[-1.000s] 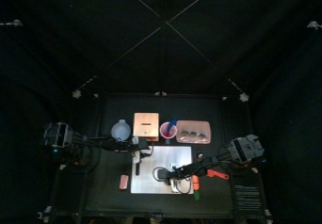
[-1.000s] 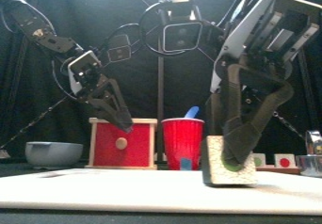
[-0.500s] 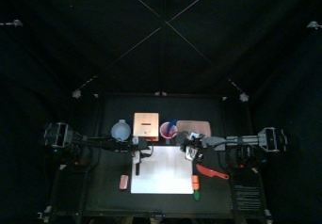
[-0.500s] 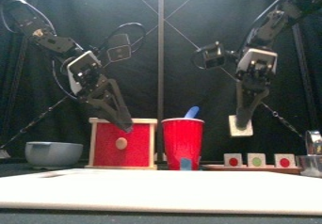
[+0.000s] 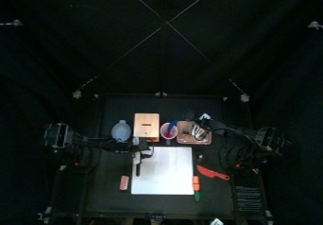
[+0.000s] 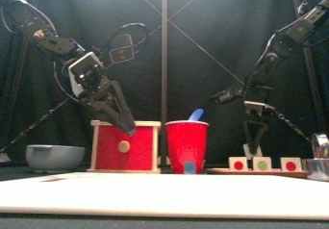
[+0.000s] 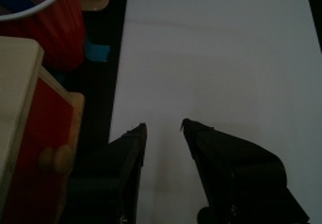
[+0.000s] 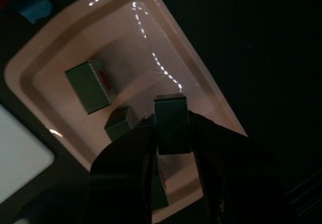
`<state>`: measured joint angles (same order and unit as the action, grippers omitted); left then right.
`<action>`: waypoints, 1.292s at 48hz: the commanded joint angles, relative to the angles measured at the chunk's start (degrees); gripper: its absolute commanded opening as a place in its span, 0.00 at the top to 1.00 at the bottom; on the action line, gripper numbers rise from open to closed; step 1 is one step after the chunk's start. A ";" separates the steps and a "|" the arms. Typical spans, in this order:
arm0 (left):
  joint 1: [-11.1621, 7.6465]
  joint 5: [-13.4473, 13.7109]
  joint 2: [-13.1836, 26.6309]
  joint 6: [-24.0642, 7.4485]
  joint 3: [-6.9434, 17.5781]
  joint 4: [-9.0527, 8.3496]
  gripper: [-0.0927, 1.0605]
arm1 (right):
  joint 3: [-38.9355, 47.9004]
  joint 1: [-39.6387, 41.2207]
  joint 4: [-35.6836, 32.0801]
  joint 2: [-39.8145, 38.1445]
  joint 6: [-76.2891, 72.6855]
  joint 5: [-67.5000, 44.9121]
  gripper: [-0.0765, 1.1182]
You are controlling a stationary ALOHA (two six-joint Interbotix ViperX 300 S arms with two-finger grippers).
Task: Place sushi on board then cut the sushi with the knife then place the pieces on the plate
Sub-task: Place the 4 sushi pieces on the plate
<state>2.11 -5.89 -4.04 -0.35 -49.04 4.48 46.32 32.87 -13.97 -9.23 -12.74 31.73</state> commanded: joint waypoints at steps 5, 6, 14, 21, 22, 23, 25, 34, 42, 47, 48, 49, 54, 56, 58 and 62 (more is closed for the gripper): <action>0.26 -0.26 -0.70 0.00 1.23 -0.18 0.26 | 0.26 2.20 -0.26 2.99 -0.26 -4.57 0.40; 0.26 -0.26 -0.70 0.00 1.23 -0.18 0.26 | 0.35 2.55 -0.26 3.25 -0.26 -5.01 0.39; 0.26 -0.26 -0.53 0.00 1.05 -0.18 0.26 | 0.44 4.75 -0.09 4.13 -0.18 -6.24 0.29; 0.26 -0.44 -0.62 -0.09 1.05 -0.18 0.26 | 0.18 4.83 -0.18 1.58 -0.09 -4.92 0.24; 0.26 -0.53 -0.53 -0.09 1.05 -0.18 0.26 | 0.09 4.66 -0.18 0.97 -0.09 -4.57 0.24; 0.26 -0.53 -0.62 -0.09 1.05 -0.18 0.26 | 0.00 4.57 -0.26 -0.09 -0.09 -3.69 0.24; 0.26 -0.53 -0.62 0.00 1.05 -0.18 0.26 | -0.09 4.48 -0.26 -1.49 -0.18 -2.46 0.24; -0.09 -0.62 -1.23 -0.09 1.32 -0.26 0.26 | 0.09 0.26 0.70 -8.79 -0.35 1.32 0.24; -0.09 -0.62 -1.67 0.00 1.14 -0.70 0.26 | 0.97 -8.09 1.58 -13.71 -0.35 -1.05 0.24; -0.09 -0.62 -1.67 0.00 1.23 -0.62 0.26 | 1.41 -12.39 1.58 -14.94 -0.53 -4.22 0.24; -0.09 -0.62 -1.67 0.00 1.32 -0.62 0.26 | 1.49 -13.18 1.67 -15.03 -0.53 -4.83 0.24; -0.09 -0.62 -1.67 0.00 1.32 -0.62 0.26 | 1.67 -14.06 1.76 -15.12 -0.44 -5.36 0.24; 0.09 -0.62 -1.67 0.09 1.49 -0.62 0.26 | 1.85 -17.49 2.02 -14.94 -0.44 -7.38 0.24; 0.09 -0.62 -1.67 0.09 1.49 -0.62 0.26 | 1.93 -18.37 2.02 -14.85 -0.35 -8.00 0.24; 0.09 -0.62 -1.49 0.00 1.49 -0.62 0.26 | 2.02 -19.07 1.93 -14.59 -0.44 -8.44 0.24; 0.26 -0.18 -1.32 0.09 1.41 -0.53 0.26 | 2.02 -19.86 1.76 -14.24 -0.35 -9.32 0.24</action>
<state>2.11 -5.98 -4.83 -0.35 -48.96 4.04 48.87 13.54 -12.13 -23.03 -13.10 23.47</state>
